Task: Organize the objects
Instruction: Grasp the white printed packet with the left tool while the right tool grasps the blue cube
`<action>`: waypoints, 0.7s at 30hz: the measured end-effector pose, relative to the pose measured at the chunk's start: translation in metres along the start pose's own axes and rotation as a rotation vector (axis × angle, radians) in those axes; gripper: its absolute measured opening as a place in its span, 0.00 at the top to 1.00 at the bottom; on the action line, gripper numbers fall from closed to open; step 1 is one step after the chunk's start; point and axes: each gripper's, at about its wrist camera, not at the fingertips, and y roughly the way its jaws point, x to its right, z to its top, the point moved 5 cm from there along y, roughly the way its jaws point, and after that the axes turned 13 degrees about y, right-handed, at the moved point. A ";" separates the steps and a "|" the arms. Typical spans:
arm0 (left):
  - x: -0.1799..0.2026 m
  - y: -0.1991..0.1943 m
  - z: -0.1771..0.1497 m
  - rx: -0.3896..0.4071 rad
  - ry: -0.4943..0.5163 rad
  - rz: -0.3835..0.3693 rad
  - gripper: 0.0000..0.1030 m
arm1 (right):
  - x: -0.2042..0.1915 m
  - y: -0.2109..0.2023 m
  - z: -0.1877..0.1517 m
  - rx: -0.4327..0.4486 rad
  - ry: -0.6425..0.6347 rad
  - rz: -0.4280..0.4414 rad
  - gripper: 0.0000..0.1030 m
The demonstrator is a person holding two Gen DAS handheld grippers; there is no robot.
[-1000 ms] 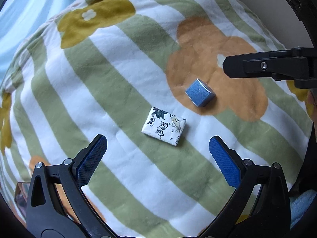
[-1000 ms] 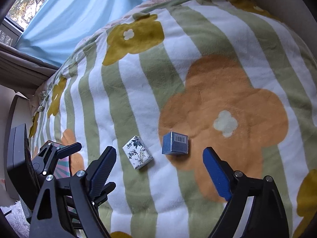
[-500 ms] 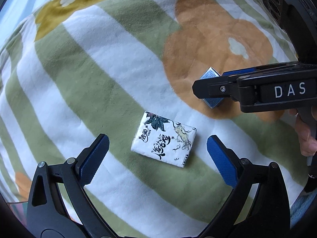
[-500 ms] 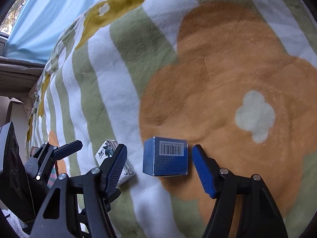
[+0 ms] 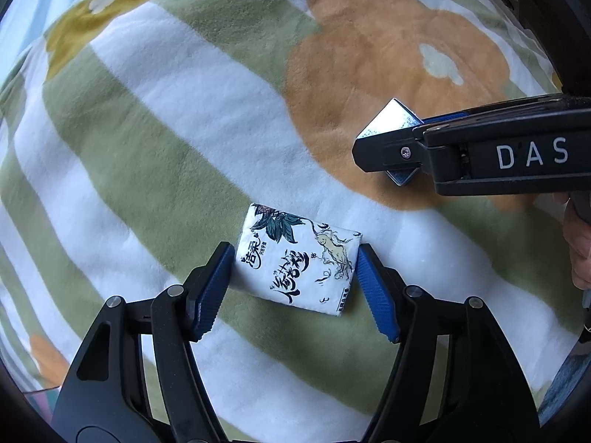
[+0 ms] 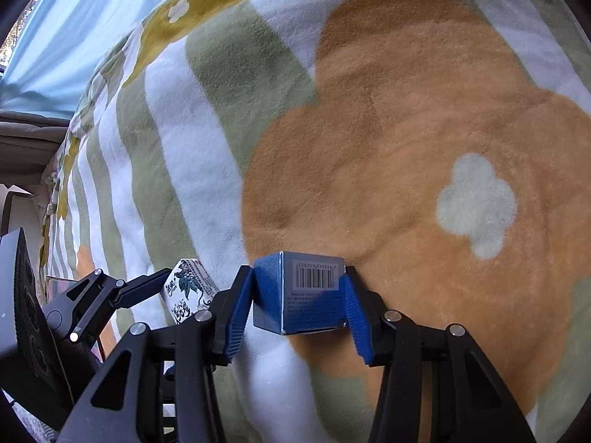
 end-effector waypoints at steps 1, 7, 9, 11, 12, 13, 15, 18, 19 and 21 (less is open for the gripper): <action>-0.001 -0.001 -0.001 0.002 -0.004 -0.002 0.38 | 0.000 -0.002 -0.001 0.000 -0.001 0.004 0.57; -0.006 -0.017 -0.008 0.011 -0.062 -0.018 0.38 | -0.003 -0.024 -0.009 0.006 -0.020 0.021 0.57; -0.009 -0.029 -0.011 0.021 -0.084 -0.011 0.38 | -0.007 -0.037 -0.013 0.015 -0.035 0.027 0.57; -0.012 -0.046 -0.015 0.037 -0.112 0.000 0.38 | -0.012 -0.051 -0.017 0.025 -0.055 0.027 0.57; -0.012 -0.055 -0.017 0.044 -0.129 0.005 0.38 | -0.015 -0.058 -0.019 0.029 -0.070 0.025 0.57; -0.015 -0.065 -0.022 0.053 -0.152 0.012 0.38 | -0.018 -0.065 -0.019 0.031 -0.087 0.023 0.57; -0.009 -0.087 -0.026 0.073 -0.200 0.026 0.38 | -0.028 -0.084 -0.024 0.046 -0.125 0.016 0.57; -0.014 -0.124 -0.023 0.110 -0.274 0.050 0.38 | -0.044 -0.109 -0.042 0.079 -0.195 -0.001 0.57; -0.015 -0.137 -0.025 0.125 -0.305 0.059 0.38 | -0.051 -0.115 -0.047 0.089 -0.216 -0.003 0.57; -0.017 -0.162 -0.040 0.153 -0.356 0.080 0.38 | -0.077 -0.123 -0.053 0.110 -0.261 -0.002 0.57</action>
